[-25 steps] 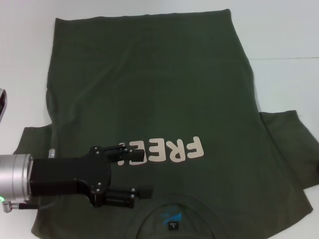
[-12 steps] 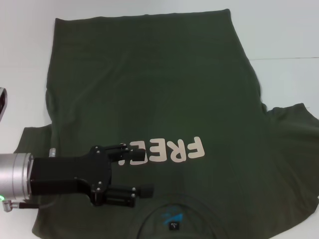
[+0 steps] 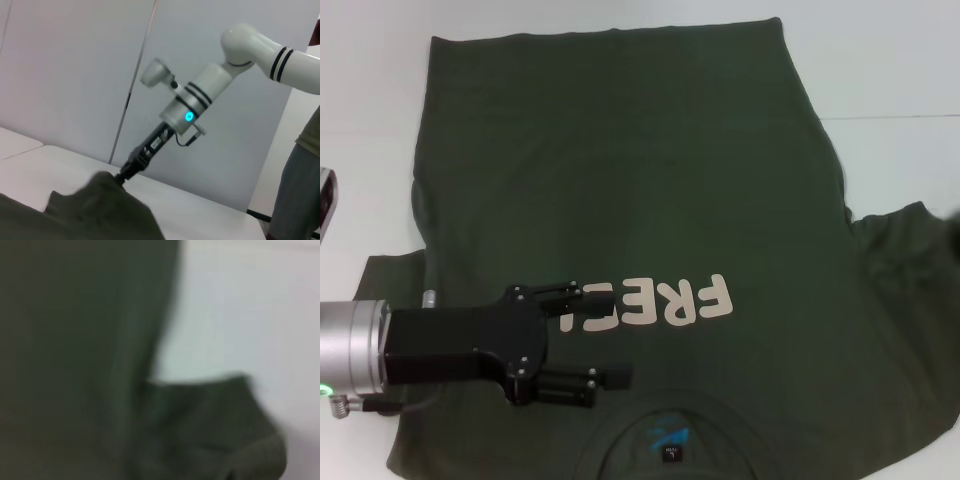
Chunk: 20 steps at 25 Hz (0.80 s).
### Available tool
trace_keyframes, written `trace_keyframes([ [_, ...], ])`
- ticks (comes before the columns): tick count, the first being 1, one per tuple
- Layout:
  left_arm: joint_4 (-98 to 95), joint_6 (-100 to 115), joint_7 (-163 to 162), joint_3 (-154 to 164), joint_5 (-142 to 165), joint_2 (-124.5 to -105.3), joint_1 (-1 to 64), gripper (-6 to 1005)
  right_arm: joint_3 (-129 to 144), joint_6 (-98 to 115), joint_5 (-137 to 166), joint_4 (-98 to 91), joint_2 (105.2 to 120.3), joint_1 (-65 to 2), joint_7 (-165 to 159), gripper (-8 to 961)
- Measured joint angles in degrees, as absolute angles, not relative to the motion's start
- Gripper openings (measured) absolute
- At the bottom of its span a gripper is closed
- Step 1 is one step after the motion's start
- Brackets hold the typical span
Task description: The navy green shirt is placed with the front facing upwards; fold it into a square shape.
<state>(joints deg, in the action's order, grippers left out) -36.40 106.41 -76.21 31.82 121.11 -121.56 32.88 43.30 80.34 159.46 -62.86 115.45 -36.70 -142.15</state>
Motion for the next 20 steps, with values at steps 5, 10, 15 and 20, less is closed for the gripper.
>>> trace_keyframes([
  [5, -36.47, 106.38, -76.2, 31.82, 121.11, -121.56, 33.0, 903, 43.62, 86.18, 149.62, -66.03, 118.18, -38.02, -138.99, 24],
  [10, -36.53, 106.29, -76.2, 31.75, 121.09, -121.55, 32.85, 903, 47.96, 86.99, 147.74, -64.67, 119.91, -39.05, -137.92, 23],
  [15, -36.62, 106.26, -76.18, 31.22, 120.96, -121.55, 32.59, 903, 52.63, 84.81, 146.2, -60.82, 119.82, -38.88, -138.22, 21],
  [20, -36.59, 106.24, -75.91, 30.42, 120.93, -121.38, 32.52, 903, 53.4, 82.15, 145.89, -57.1, 119.83, -39.18, -137.56, 22],
])
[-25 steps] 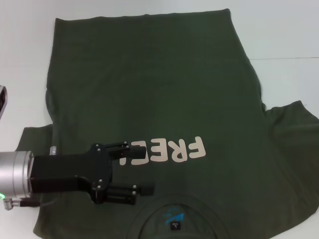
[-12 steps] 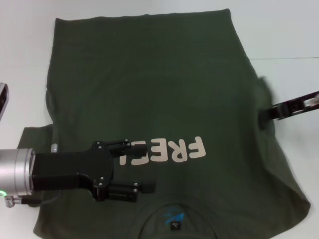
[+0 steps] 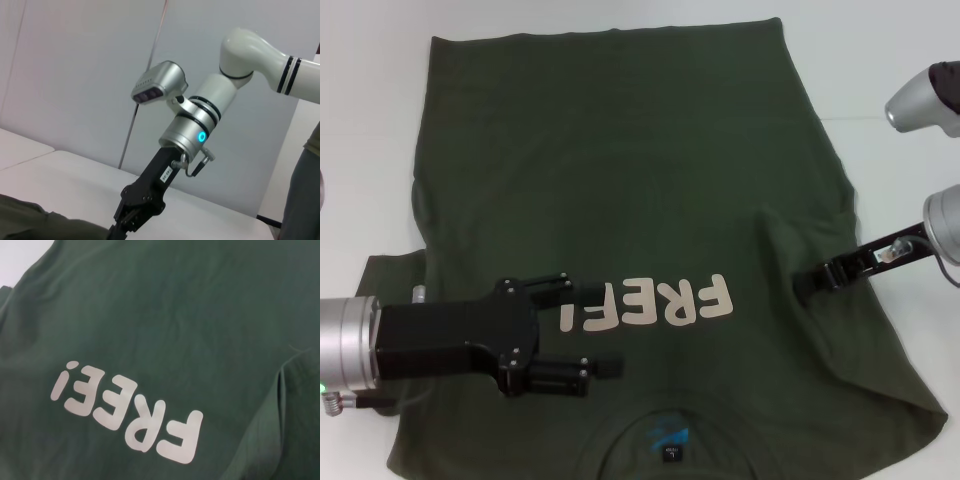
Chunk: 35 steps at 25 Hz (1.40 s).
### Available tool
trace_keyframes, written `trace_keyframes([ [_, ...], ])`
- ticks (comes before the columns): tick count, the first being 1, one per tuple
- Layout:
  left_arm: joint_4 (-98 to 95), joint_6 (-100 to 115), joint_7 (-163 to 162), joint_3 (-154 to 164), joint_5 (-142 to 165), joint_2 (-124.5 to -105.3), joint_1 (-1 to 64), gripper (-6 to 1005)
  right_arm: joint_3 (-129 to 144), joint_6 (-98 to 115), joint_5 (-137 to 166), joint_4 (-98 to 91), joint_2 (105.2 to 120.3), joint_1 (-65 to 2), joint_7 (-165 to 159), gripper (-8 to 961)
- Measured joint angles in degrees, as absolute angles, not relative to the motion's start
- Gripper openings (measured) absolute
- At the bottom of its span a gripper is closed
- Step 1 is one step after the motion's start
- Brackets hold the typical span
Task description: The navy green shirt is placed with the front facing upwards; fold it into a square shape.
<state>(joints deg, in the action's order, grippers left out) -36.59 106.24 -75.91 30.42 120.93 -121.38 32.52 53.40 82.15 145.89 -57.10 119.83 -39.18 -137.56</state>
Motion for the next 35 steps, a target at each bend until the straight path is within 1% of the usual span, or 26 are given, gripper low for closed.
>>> trace_keyframes([
  [6, -36.6, 106.09, -75.82, 30.4, 120.93, -121.37, 32.52, 903, 53.36, 80.9, 141.96, -54.71, 119.55, -39.27, -134.96, 29],
  [11, -36.62, 106.01, -75.8, 30.01, 120.93, -121.38, 32.44, 904, 52.11, 82.49, 136.55, -54.97, 119.01, -38.61, -132.08, 213],
  [16, -36.55, 105.99, -76.05, 28.24, 120.94, -121.32, 32.42, 904, 45.42, 88.75, 132.27, -55.07, 117.75, -37.39, -123.8, 341],
  [19, -36.47, 105.76, -76.18, 27.42, 120.94, -121.23, 32.43, 904, 38.99, 95.71, 126.08, -54.53, 117.21, -33.87, -109.14, 418],
  [21, -36.45, 105.2, -76.67, 26.78, 120.93, -121.18, 32.39, 904, 36.41, 99.83, 121.1, -53.02, 117.22, -30.51, -97.58, 469],
  [24, -36.58, 103.82, -78.45, 26.06, 120.94, -121.11, 32.22, 904, 35.17, 104.34, 115.46, -49.69, 117.62, -25.85, -82.31, 718],
  [27, -36.96, 102.73, -80.23, 25.77, 120.97, -121.05, 31.84, 904, 35.3, 107.09, 112.96, -47.9, 118.77, -22.48, -73.13, 811],
  [30, -38.24, 101.78, -82.03, 25.75, 120.98, -121.07, 31.05, 904, 36.0, 108.3, 113.64, -46.52, 119.75, -21.1, -67.86, 905],
  [35, -43.68, 99.0, -88.51, 25.68, 121.7, -121.11, 28.55, 904, 37.68, 108.93, 114.03, -42.4, 119.75, -20.59, -63.42, 915],
])
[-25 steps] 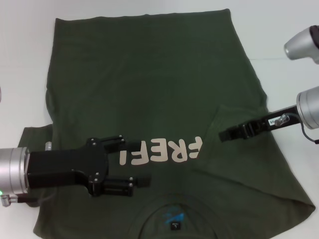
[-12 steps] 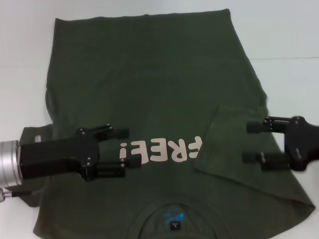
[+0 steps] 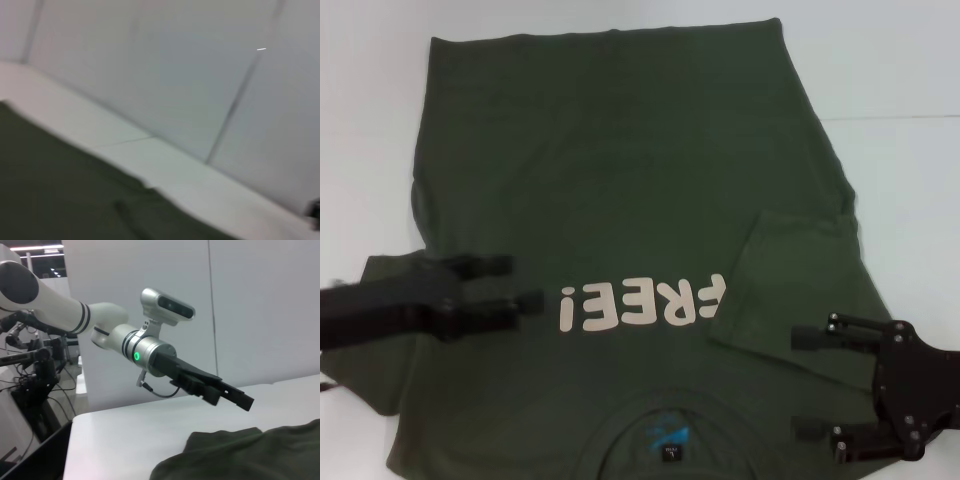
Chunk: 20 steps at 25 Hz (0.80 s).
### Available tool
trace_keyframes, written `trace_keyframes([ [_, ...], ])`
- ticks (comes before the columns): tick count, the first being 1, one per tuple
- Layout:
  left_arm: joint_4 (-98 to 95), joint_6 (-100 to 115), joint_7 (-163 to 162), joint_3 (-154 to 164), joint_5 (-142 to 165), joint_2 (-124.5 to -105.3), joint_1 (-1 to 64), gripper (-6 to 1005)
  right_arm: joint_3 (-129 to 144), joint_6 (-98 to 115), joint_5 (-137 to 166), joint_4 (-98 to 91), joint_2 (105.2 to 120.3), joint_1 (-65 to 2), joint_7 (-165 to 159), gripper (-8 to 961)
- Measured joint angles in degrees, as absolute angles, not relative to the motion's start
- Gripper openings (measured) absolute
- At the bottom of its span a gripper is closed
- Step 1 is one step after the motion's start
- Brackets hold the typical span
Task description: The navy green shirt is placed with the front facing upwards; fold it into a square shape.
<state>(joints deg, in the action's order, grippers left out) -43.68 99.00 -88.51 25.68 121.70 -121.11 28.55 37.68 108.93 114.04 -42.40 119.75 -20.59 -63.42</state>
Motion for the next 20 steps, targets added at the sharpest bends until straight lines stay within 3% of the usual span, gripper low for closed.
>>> trace_keyframes([
  [9, -66.85, 92.29, -113.25, 24.49, 129.83, -122.83, 21.98, 903, 40.04, 107.61, 114.02, -42.29, 120.02, -21.92, -63.23, 907],
  [20, -78.02, 96.46, -135.32, 22.97, 144.63, -122.61, 22.6, 903, 45.29, 102.57, 113.98, -41.12, 120.0, -22.85, -63.14, 901],
])
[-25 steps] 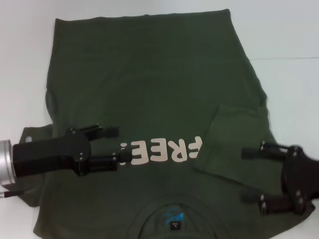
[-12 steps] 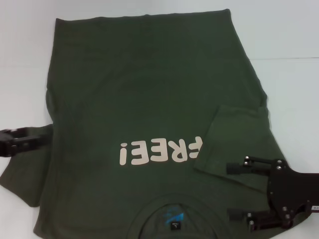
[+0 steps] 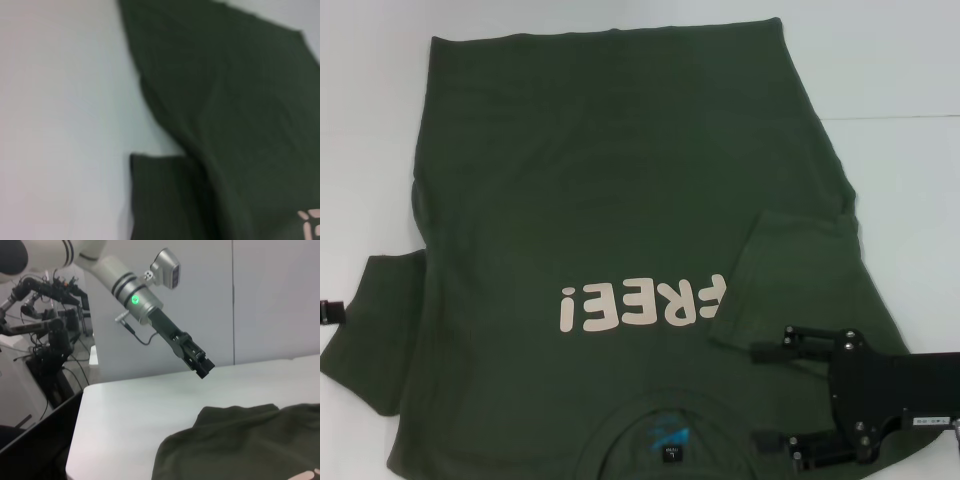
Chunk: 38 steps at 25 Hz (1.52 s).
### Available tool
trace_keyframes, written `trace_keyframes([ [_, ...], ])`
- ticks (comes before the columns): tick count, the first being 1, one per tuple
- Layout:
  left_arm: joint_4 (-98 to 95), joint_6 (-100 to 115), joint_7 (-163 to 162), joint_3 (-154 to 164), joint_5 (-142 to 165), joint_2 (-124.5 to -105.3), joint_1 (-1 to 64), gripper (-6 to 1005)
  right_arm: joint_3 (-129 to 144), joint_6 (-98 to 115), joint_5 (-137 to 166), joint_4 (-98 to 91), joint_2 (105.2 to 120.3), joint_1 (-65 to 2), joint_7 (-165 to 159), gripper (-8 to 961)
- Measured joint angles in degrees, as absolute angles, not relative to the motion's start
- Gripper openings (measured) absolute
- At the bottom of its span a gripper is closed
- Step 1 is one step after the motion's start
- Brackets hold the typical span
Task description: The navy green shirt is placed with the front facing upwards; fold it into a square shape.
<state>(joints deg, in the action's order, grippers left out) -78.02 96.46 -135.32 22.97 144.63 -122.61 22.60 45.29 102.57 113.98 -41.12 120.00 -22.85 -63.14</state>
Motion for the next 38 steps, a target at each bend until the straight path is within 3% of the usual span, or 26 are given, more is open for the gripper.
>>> trace_keyframes([
  [11, -73.95, 92.09, -149.89, 28.76, 157.73, -122.32, 27.37, 903, 46.8, 100.81, 113.99, -40.04, 119.97, -23.59, -63.05, 899],
  [38, -65.27, 86.48, -150.96, 30.24, 160.58, -121.49, 29.76, 894, 46.85, 100.72, 113.99, -39.48, 119.97, -23.55, -63.54, 900],
])
